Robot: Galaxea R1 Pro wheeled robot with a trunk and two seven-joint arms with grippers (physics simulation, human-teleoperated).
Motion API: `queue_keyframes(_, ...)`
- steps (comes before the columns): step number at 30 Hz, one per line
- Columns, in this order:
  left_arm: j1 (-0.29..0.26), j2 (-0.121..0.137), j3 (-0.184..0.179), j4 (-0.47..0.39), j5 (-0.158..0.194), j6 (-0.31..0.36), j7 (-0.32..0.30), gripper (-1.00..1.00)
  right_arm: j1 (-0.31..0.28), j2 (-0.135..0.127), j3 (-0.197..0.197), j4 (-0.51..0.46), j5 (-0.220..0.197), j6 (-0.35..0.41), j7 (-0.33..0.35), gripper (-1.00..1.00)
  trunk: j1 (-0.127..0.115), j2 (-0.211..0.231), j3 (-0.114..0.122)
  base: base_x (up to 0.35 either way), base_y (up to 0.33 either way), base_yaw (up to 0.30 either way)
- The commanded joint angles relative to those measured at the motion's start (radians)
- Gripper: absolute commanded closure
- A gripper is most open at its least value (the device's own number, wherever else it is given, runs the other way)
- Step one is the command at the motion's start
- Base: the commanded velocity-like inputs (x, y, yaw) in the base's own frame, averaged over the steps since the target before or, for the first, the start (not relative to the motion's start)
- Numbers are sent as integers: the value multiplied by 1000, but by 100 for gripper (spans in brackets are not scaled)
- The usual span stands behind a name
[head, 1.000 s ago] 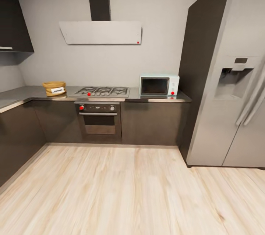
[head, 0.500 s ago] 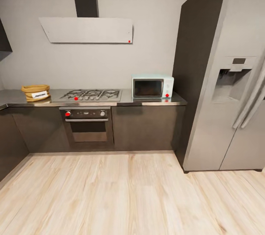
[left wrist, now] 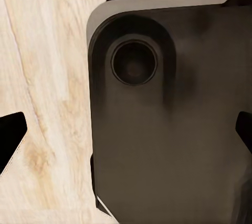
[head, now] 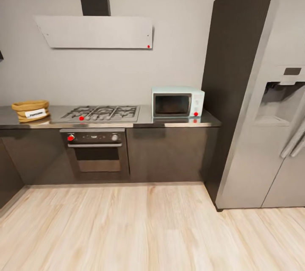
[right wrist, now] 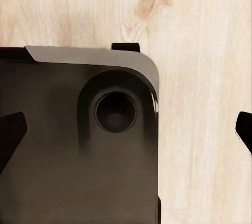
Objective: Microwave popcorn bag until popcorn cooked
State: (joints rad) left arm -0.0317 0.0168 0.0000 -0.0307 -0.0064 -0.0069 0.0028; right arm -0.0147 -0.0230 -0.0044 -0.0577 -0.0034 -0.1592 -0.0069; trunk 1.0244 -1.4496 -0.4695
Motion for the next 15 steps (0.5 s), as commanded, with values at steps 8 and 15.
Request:
queue_keyframes(8,0,-1,0,0,-1,-1,0,-100,-1,0,-1,1,-1,-3,-1,-100,1,0,-1,342,0,-98)
queue_keyframes(15,0,-1,0,0,-1,-1,0,-100,-1,0,-2,1,-1,-3,0,-100,1,0,-1,342,0,-101)
